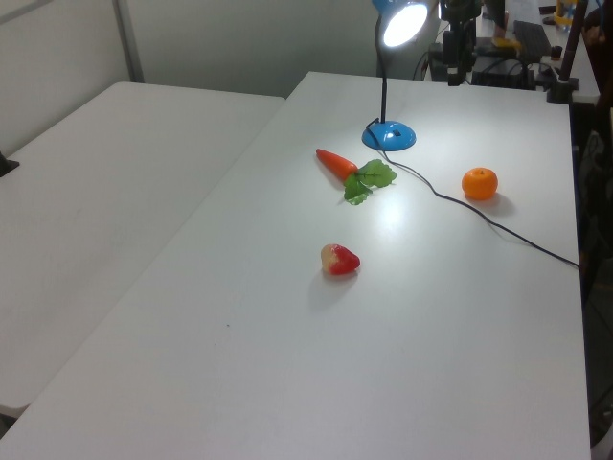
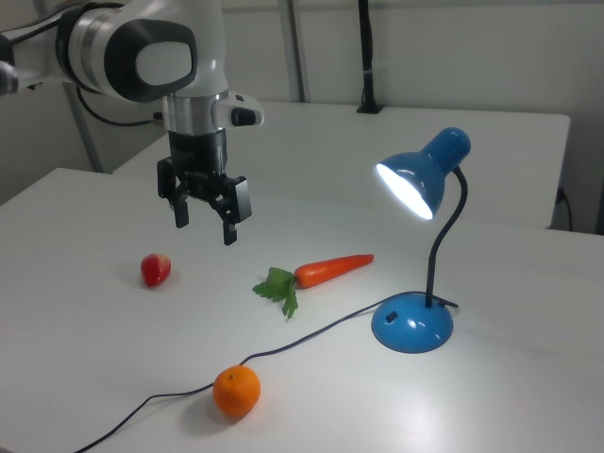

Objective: Turn on desk lamp

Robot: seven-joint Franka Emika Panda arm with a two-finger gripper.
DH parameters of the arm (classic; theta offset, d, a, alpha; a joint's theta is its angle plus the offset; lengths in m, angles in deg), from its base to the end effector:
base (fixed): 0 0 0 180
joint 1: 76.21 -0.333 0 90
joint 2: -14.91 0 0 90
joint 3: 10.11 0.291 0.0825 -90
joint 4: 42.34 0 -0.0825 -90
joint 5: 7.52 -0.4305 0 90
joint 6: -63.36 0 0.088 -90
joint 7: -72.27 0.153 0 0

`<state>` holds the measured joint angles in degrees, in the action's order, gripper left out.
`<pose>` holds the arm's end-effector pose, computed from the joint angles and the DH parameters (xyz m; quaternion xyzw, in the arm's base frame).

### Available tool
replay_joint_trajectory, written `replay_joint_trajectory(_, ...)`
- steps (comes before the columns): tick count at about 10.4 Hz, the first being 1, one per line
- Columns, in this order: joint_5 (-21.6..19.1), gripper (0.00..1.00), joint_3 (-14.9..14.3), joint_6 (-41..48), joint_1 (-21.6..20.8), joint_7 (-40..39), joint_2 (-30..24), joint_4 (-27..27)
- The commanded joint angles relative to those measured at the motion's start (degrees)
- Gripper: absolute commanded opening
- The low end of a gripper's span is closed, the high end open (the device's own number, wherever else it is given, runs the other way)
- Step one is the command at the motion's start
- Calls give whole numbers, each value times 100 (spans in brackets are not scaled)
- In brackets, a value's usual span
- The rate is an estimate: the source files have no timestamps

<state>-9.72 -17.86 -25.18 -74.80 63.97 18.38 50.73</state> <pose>0.5963 -0.0887 0.4880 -0.9974 0.0085 0.0664 0.0255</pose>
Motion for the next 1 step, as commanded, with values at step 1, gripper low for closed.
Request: replay_joint_trajectory(1,-34,100,89,196,123,-41,48,-202)
